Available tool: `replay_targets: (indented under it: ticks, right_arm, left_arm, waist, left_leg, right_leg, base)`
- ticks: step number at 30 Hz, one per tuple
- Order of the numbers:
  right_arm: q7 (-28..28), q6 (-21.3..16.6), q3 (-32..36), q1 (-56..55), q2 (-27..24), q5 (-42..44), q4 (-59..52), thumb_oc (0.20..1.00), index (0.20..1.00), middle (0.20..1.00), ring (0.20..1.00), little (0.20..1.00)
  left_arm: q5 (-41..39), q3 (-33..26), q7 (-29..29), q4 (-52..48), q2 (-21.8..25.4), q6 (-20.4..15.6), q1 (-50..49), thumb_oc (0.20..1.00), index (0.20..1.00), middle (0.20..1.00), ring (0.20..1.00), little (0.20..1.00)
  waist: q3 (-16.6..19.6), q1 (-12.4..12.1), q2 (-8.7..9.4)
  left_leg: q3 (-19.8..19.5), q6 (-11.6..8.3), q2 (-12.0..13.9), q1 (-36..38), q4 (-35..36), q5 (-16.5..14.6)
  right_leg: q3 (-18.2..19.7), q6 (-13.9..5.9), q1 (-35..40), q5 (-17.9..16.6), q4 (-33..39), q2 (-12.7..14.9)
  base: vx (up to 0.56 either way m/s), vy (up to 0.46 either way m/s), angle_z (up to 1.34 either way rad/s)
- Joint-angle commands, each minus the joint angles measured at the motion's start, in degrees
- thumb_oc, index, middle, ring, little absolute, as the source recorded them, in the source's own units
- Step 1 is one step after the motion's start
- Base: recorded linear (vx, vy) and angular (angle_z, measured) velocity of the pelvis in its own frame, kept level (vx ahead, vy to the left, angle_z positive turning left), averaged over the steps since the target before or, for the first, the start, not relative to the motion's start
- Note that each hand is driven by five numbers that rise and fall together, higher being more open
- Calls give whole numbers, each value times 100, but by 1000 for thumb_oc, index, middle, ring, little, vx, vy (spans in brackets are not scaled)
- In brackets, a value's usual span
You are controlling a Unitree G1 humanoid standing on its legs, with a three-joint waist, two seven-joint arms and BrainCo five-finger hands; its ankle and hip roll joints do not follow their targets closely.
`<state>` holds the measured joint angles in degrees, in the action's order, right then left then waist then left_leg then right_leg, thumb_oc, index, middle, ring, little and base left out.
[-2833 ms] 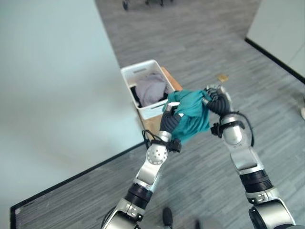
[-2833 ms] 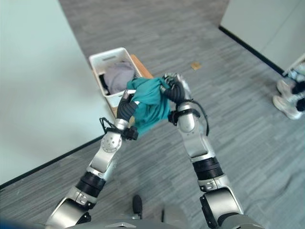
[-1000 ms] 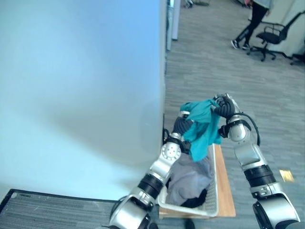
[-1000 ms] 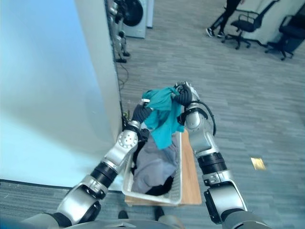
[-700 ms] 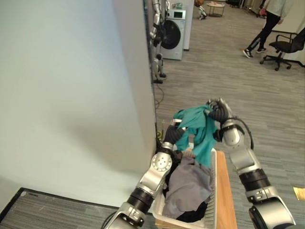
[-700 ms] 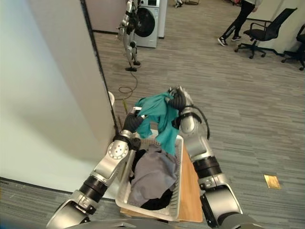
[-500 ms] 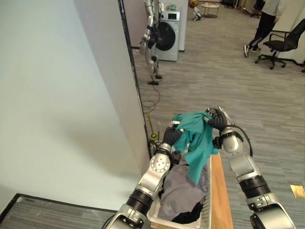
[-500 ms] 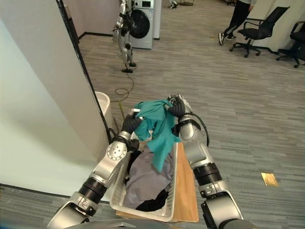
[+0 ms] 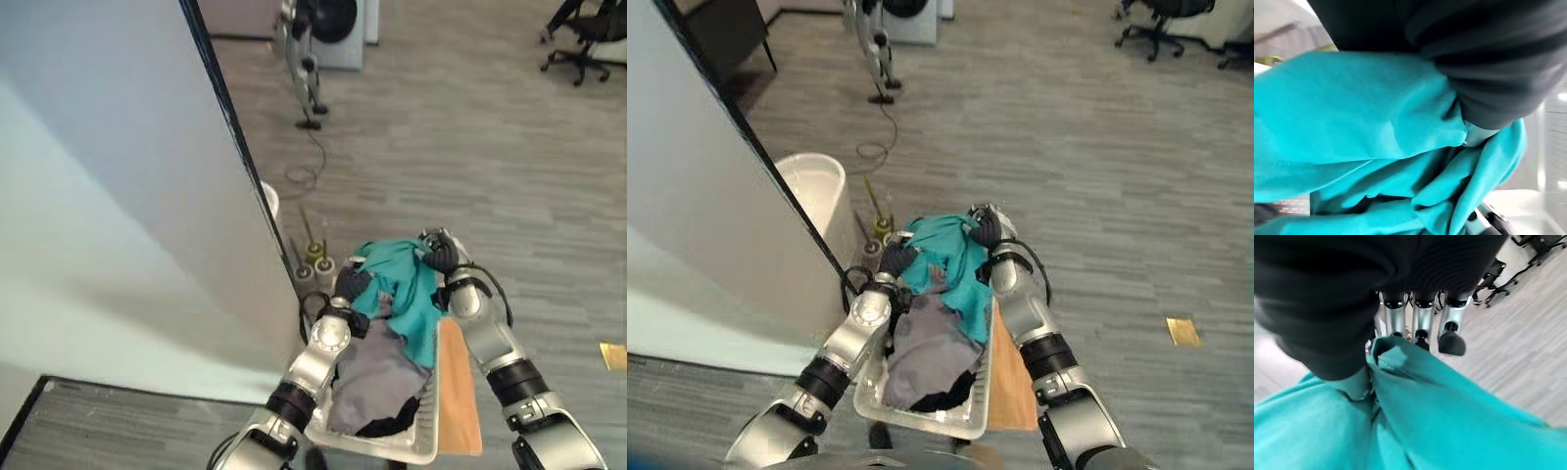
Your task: Pick up bed clothes into laundry basket.
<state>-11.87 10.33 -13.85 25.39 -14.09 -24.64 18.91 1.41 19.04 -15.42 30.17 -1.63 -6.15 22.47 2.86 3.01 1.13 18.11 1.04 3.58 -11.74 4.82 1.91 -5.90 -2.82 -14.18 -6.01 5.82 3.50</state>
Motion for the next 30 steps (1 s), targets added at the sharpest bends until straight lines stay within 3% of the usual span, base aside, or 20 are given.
replay_targets:
  ticks: [1,6,13,14,15,16,17,23,30]
  right_arm:
    - [-412,-57,462,651,42,157,291,200,200,200,200,200]
    - [-835,-156,234,920,379,262,994,200,200,200,200,200]
    - [-1134,-250,110,1109,640,334,1698,200,200,200,200,200]
    - [-1171,-248,115,1147,684,378,1854,200,200,200,200,200]
    - [-1180,-257,115,1163,689,379,1873,200,200,200,200,200]
    - [-1175,-240,107,1205,727,416,1990,338,338,338,338,338]
    - [-1217,-254,113,1261,770,475,2177,1000,1000,1000,1000,1000]
    - [-1163,-249,111,925,610,438,1587,1000,1000,1000,1000,1000]
    - [-702,-604,171,-1260,345,786,-242,1000,1000,1000,1000,1000]
  left_arm:
    - [183,-227,-305,491,-108,-383,891,200,200,200,200,200]
    - [138,-282,-527,1365,-247,-716,1062,200,200,200,200,200]
    - [132,-231,-570,1958,-404,-887,1230,200,200,200,200,200]
    - [159,-233,-616,2057,-423,-892,1279,432,432,432,432,432]
    - [163,-238,-619,2068,-424,-898,1291,890,890,890,890,890]
    - [155,-254,-647,2096,-443,-891,1317,1000,1000,1000,1000,1000]
    - [135,-272,-670,2081,-477,-958,1327,1000,1000,1000,1000,1000]
    - [-223,-318,-324,1144,-289,-1378,793,1000,1000,1000,1000,1000]
    - [-1049,-382,601,-333,5,-1805,-670,1000,1000,1000,1000,1000]
  waist:
    - [-118,-66,90]
    - [-363,-21,283]
    - [-411,6,326]
    - [-417,7,328]
    - [-412,13,326]
    - [-416,12,327]
    - [-406,20,316]
    - [-387,32,269]
    - [-231,72,185]
  left_leg:
    - [-201,-375,502,-170,18,405]
    - [-313,-418,529,-1095,18,653]
    - [-381,-440,532,-1587,18,762]
    - [-390,-441,521,-1632,18,770]
    - [-394,-440,520,-1645,18,773]
    - [-398,-437,521,-1677,18,777]
    - [-407,-433,523,-1700,18,771]
    - [-317,-420,544,-1346,18,686]
    - [-153,-336,485,-485,18,436]
  right_leg:
    - [-236,-16,160,249,-82,144]
    - [-261,-53,-774,10,-82,92]
    - [-307,-80,-1310,-84,-82,135]
    - [-319,-82,-1350,-98,-82,142]
    - [-323,-82,-1362,-99,-82,143]
    - [-332,-86,-1387,-101,-82,153]
    - [-361,-102,-1420,-100,-82,172]
    - [-308,-114,-1141,-46,-82,177]
    - [-189,-100,-345,117,-82,238]
  base:
    - [-184,25,0]
    - [-136,-5,4]
    - [-48,-11,3]
    - [0,0,0]
    - [0,0,0]
    - [0,0,0]
    - [0,0,0]
    - [6,2,-1]
    - [65,-3,-7]
